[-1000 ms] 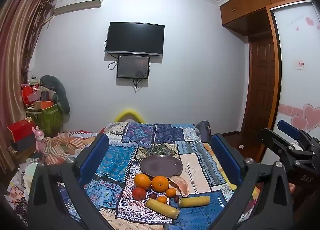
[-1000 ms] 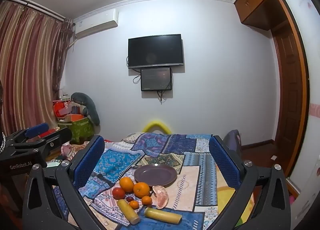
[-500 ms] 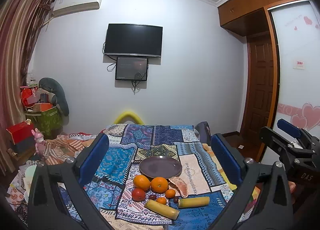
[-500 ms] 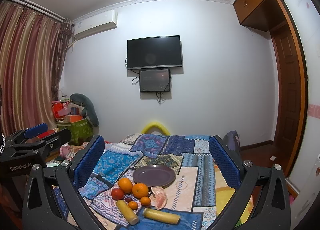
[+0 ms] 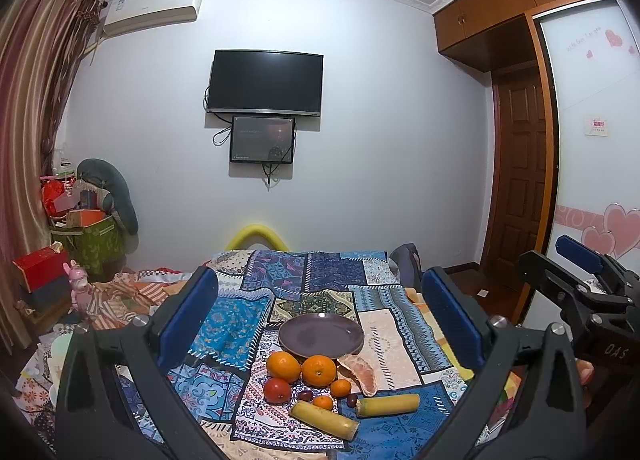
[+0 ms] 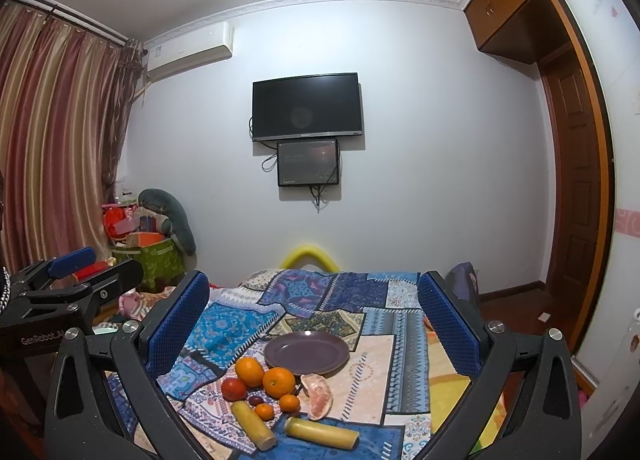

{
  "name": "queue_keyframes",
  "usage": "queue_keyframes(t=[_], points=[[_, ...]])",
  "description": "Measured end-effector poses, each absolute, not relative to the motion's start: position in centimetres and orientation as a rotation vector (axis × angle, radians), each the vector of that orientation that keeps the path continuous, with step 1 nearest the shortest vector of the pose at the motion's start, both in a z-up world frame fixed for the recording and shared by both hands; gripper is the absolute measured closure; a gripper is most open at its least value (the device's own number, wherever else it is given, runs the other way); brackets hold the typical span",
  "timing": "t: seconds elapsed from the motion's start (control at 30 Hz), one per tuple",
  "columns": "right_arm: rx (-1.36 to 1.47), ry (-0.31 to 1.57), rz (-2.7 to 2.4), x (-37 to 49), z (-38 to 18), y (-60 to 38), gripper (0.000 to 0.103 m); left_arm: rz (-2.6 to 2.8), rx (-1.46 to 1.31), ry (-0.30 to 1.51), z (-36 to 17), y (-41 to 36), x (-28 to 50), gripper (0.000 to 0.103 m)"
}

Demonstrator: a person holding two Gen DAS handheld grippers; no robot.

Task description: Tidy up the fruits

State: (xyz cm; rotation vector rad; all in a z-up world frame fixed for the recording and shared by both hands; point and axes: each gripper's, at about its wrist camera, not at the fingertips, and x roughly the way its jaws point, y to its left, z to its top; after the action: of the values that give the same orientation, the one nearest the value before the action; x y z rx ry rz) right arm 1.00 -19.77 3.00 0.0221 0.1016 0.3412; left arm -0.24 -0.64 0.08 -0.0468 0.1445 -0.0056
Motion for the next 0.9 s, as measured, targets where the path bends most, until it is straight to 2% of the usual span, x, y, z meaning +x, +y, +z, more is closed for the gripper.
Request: queue_keyframes(t=[0.9], points=[[0.031, 0.106, 0.339, 0.92, 2.86, -20.07, 0.000, -0.008, -0.040, 0.138, 0.07, -0.93, -0.30, 0.000]])
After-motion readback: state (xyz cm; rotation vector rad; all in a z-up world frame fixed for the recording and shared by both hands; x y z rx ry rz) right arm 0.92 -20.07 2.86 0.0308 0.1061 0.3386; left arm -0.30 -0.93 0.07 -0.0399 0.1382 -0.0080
